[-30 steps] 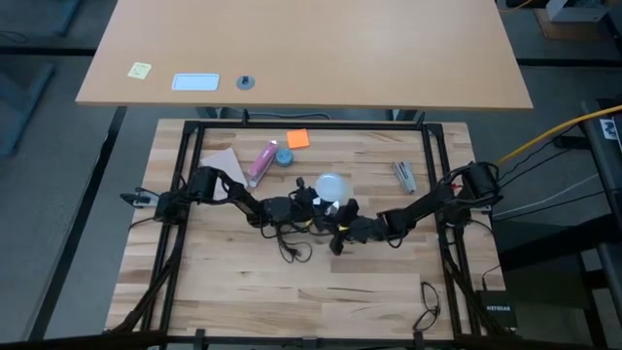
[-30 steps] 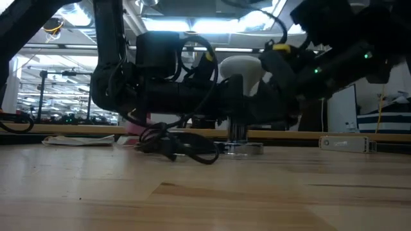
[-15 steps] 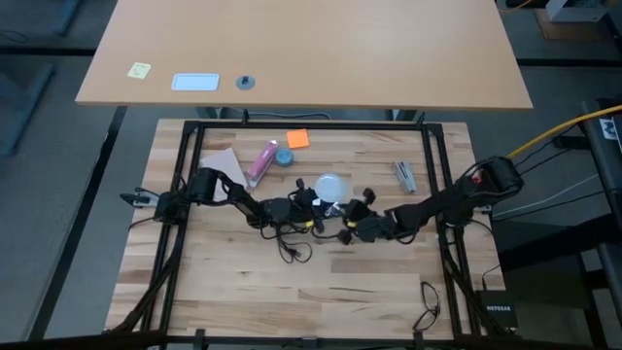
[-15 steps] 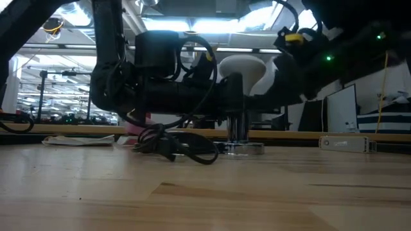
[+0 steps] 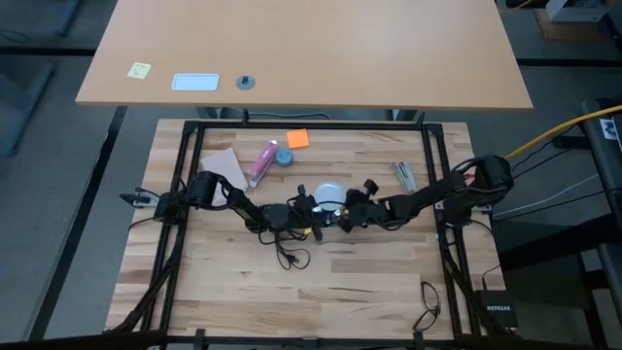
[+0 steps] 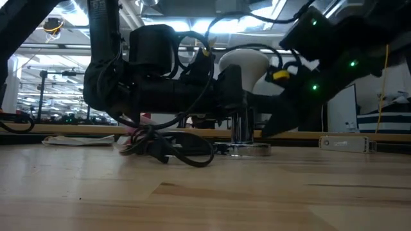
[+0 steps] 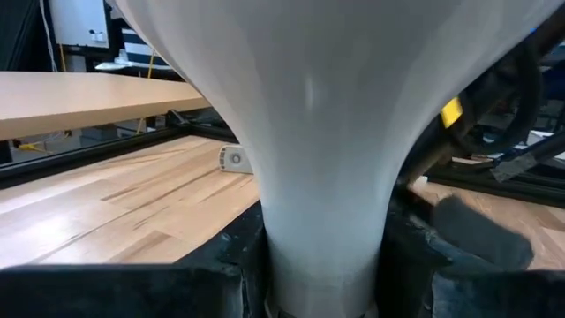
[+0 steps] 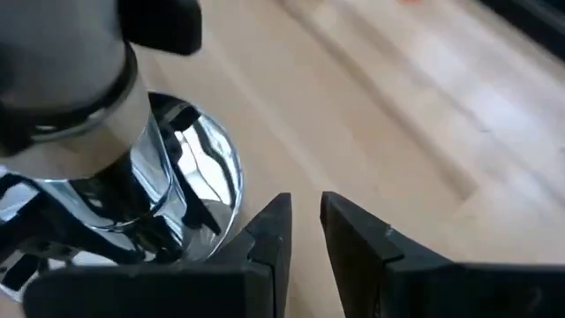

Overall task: Screw lightbulb
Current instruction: Remove the lightbulb from the lamp

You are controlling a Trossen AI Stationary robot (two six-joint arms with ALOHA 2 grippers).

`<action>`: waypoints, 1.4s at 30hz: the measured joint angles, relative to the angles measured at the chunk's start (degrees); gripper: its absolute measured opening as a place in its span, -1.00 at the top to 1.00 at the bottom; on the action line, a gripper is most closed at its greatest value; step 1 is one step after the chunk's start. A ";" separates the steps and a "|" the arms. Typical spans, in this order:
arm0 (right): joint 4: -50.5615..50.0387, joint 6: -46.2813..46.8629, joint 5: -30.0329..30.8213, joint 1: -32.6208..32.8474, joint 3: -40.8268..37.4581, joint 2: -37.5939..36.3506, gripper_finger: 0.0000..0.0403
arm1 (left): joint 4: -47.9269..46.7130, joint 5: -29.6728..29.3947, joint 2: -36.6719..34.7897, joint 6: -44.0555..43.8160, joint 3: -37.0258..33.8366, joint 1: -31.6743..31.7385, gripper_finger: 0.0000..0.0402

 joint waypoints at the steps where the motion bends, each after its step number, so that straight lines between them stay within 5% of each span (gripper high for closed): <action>1: 0.73 -0.01 -0.87 -0.10 0.00 0.75 0.63 | -0.02 0.04 0.00 -0.02 0.00 0.00 0.31; 15: 9.15 2.12 -8.96 0.36 -0.09 6.06 0.64 | 0.46 -0.57 0.00 1.17 -0.04 0.27 0.31; 31: 8.27 15.84 -7.52 10.48 -0.22 6.19 0.63 | 0.22 -3.78 -0.13 1.97 0.04 0.61 0.31; 42: 18.01 9.20 -3.29 12.76 0.20 5.08 0.63 | -0.35 -4.39 0.00 2.16 0.11 1.27 0.31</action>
